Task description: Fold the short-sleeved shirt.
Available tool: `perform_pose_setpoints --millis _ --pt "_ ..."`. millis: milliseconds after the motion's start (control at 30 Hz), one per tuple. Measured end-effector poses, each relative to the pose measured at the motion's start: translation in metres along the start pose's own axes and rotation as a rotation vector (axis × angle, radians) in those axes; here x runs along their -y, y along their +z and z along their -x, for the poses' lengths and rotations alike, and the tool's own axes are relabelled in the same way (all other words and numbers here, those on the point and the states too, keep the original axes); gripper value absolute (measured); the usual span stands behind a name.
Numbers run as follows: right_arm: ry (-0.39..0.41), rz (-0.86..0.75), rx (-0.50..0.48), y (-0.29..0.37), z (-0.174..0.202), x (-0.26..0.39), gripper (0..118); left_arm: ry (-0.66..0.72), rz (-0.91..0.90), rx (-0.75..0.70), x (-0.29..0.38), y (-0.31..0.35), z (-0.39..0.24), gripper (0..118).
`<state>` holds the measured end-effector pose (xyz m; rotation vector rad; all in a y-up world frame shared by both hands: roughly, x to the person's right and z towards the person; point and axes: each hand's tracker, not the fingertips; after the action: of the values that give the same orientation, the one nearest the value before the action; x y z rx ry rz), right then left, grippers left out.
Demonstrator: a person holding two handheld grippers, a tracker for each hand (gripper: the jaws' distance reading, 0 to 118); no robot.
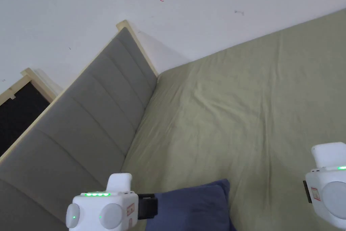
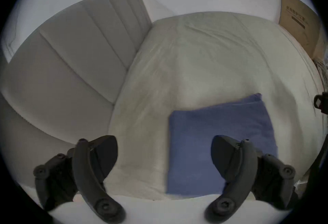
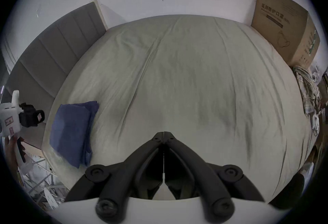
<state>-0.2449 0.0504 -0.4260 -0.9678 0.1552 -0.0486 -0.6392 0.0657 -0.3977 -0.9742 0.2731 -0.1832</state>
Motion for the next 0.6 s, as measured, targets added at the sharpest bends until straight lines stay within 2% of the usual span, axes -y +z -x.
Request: perform_pose_setpoints --millis 33,67,100,133,200,267,467,600 --pt "0.003 -0.009 -0.001 0.004 -0.004 0.002 0 -0.001 0.004 0.024 0.001 0.005 -0.014 87" --pt "0.009 -0.020 0.000 0.008 -0.009 0.003 0 0.008 -0.002 0.050 0.002 0.012 -0.032 54" --pt "0.016 -0.027 0.002 0.012 -0.014 0.004 0 0.025 -0.007 0.071 0.004 0.019 -0.048 16" --pt "0.026 -0.035 -0.001 0.017 -0.022 0.005 0 0.041 -0.007 0.077 0.004 0.024 -0.072 1" --pt "0.032 -0.042 -0.007 0.026 -0.042 0.006 0 0.083 -0.086 0.123 0.002 0.038 -0.117 0" --pt "-0.023 -0.040 -0.074 0.038 -0.081 0.002 0 0.097 -0.139 0.196 -0.001 0.055 -0.172 0" --pt "-0.082 -0.145 0.043 0.103 -0.207 -0.009 0 0.080 -0.333 0.321 -0.024 0.135 -0.327 0" --pt "-0.094 -0.286 0.080 0.160 -0.267 -0.017 0 0.125 -0.488 0.367 -0.041 0.207 -0.380 1"
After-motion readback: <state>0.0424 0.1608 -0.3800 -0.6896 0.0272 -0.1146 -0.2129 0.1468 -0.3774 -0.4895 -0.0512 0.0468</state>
